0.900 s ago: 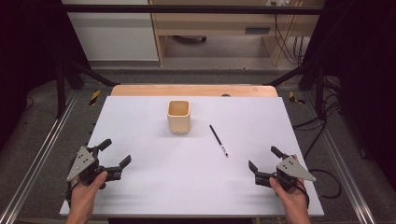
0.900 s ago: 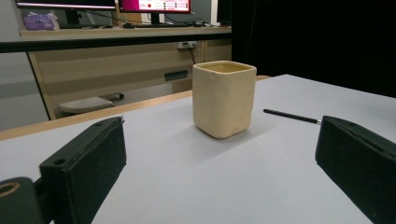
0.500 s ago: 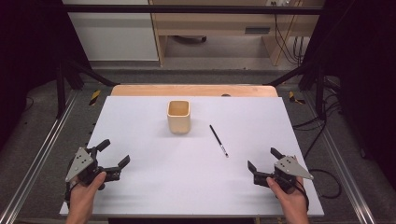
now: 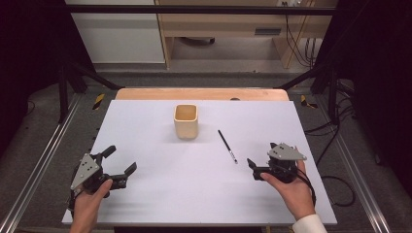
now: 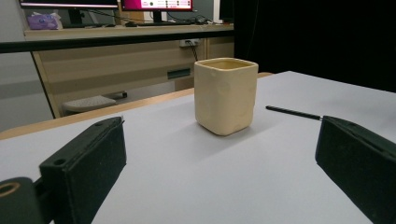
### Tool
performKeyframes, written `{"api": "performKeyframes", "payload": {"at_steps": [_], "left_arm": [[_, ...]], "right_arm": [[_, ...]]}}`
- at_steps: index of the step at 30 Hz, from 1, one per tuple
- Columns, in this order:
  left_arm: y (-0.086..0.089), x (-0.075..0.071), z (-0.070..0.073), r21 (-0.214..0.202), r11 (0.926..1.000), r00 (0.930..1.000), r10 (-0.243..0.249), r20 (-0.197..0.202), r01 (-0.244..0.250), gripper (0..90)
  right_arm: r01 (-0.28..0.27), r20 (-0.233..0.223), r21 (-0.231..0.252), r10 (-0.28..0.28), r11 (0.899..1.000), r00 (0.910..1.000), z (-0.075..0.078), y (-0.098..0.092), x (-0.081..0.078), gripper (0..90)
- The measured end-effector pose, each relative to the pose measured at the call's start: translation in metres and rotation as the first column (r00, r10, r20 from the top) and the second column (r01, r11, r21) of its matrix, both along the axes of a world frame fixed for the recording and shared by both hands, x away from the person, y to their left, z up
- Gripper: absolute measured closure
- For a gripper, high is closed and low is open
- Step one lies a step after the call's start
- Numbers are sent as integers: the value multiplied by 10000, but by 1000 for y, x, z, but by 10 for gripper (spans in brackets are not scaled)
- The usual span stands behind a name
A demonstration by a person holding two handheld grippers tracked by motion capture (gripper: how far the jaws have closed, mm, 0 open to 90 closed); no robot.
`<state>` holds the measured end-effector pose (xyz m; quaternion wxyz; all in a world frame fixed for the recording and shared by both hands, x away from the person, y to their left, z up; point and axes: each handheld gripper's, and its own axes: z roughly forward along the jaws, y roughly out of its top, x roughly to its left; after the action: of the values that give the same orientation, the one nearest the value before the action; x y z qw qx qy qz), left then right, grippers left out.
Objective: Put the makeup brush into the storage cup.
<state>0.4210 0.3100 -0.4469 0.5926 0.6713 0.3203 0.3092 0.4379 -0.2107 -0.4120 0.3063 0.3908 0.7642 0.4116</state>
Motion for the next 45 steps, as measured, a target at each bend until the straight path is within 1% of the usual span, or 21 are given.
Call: {"api": "performKeyframes", "payload": {"at_steps": [1,2,3,4,5,6,7,9,10,11,14,15,16,17,18,20,24,27,31,37,45], "left_arm": [[-1,1,0,73,10000,10000,-29,-29,29,14],[-1,1,0,73,10000,10000,-29,-29,29,14],[-1,2,-1,87,10000,10000,-16,-42,17,14],[0,2,-1,54,10000,10000,28,-69,-28,14],[0,3,-1,41,10000,9999,68,-86,-67,14],[1,3,-2,28,9999,9999,116,-98,-116,14],[1,2,-1,40,9999,9998,158,-93,-158,14],[2,0,0,53,9998,9998,191,-23,-191,14],[2,-1,1,-21,9998,9998,183,-13,-183,15],[3,-2,1,-116,9997,9998,210,25,-210,14],[3,-4,1,-105,9997,9998,198,10,-198,14],[3,-4,1,-97,9998,9999,151,-2,-151,15],[3,-4,1,-97,9998,9999,151,-2,-151,14],[2,-6,1,-11,10000,10000,86,25,-86,14],[1,-6,1,25,10000,10000,43,46,-44,15],[0,-6,1,34,10000,10000,-4,50,4,15],[-5,-6,1,337,9993,9998,-167,50,165,14],[-6,-6,1,410,9989,9997,-216,73,213,15],[-5,-5,0,378,9992,9999,-158,53,155,15],[-4,-4,0,392,9991,9998,-177,18,177,14],[0,-4,0,325,9994,9999,-138,9,137,15]], "right_arm": [[-8,-131,-185,5,9998,9999,3,2,3,79],[-8,-131,-185,5,9998,9999,3,2,3,79],[-35,-671,-433,6,9991,9977,9,6,10,93],[-35,-671,-433,6,9991,9977,9,6,10,93],[-116,-954,-497,68,9987,9954,12,8,13,92],[-254,-1061,-585,191,9980,9942,18,13,20,92],[-254,-1061,-585,191,9980,9942,18,13,20,92],[-360,-1214,-741,268,9966,9922,22,17,26,75],[-382,-1277,-755,283,9964,9914,24,19,29,67],[-448,-1525,-757,328,9961,9878,26,24,36,65],[-512,-1692,-792,372,9955,9849,27,29,41,69],[-543,-1802,-964,362,9939,9830,26,34,46,69],[-543,-1802,-964,362,9939,9830,26,34,46,69],[-638,-1910,-1215,397,9905,9808,26,40,51,70],[-633,-1914,-1255,384,9901,9808,26,41,52,70],[-659,-1952,-1278,400,9896,9799,26,43,54,70],[-602,-1994,-1376,319,9887,9794,25,50,60,68],[-566,-2049,-1333,283,9895,9784,24,55,63,68],[-572,-2340,-1431,224,9881,9720,18,61,68,69],[-621,-2566,-1625,186,9848,9664,12,67,75,74],[-378,-2840,-1422,-42,9891,9588,4,76,88,86]]}}
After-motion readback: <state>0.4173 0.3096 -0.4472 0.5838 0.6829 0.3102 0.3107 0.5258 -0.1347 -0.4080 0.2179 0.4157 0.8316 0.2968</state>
